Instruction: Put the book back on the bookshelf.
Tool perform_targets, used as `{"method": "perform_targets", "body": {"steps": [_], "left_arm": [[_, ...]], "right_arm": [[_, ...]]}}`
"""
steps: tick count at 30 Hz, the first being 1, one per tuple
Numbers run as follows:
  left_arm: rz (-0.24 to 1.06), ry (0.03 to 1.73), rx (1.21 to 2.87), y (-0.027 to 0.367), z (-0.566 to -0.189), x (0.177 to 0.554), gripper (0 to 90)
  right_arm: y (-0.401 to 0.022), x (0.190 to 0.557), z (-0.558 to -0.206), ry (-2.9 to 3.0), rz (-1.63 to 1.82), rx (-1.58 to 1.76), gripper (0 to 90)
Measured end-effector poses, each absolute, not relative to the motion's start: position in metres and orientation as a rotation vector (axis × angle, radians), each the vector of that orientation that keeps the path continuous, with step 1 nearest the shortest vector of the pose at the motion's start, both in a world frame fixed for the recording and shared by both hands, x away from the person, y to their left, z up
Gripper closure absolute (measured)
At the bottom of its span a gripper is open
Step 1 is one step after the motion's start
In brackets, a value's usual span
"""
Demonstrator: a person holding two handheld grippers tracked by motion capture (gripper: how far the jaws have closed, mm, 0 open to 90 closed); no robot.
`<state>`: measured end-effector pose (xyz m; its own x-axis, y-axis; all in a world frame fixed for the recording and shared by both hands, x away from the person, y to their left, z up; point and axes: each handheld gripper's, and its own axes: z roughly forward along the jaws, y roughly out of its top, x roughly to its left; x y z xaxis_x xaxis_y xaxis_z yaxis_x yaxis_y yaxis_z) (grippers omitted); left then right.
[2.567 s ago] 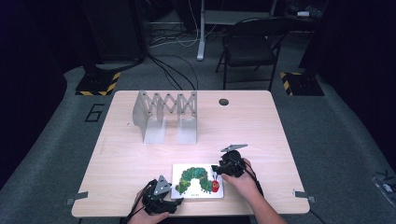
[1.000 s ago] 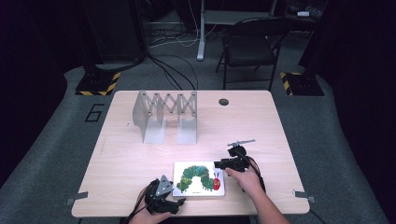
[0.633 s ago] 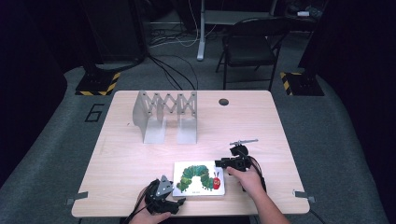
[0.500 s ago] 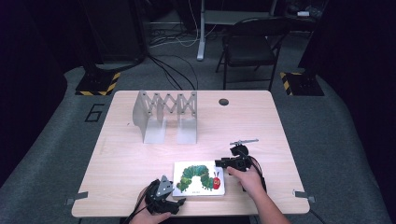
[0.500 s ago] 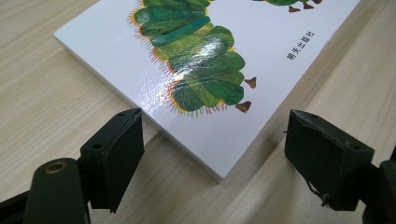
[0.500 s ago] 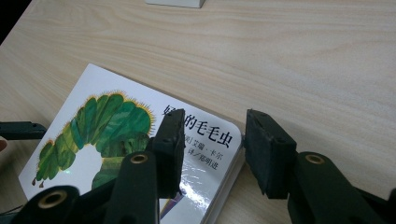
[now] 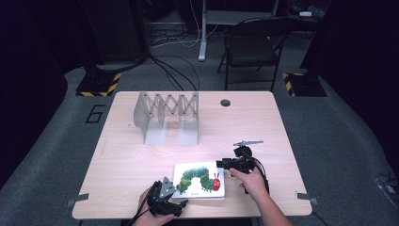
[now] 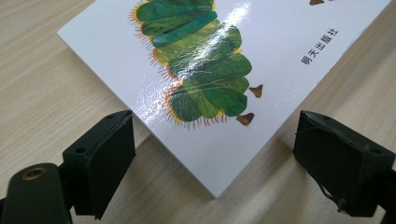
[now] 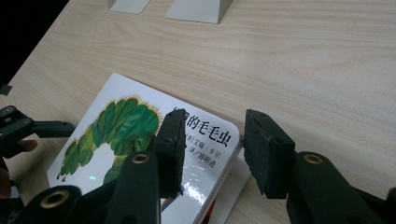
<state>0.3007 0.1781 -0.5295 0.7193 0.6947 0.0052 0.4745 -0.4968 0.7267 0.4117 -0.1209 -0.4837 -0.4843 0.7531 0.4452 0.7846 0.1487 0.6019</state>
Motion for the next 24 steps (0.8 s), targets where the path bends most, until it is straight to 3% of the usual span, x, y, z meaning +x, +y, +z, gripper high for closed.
{"method": "perform_targets", "body": {"steps": [24], "left_arm": [[0.412, 0.945, 2.188, 0.177, -0.531, 0.303, 2.0]], "right_arm": [[-0.115, 0.404, -0.472, -2.336, -1.349, -1.508, 59.2]]}}
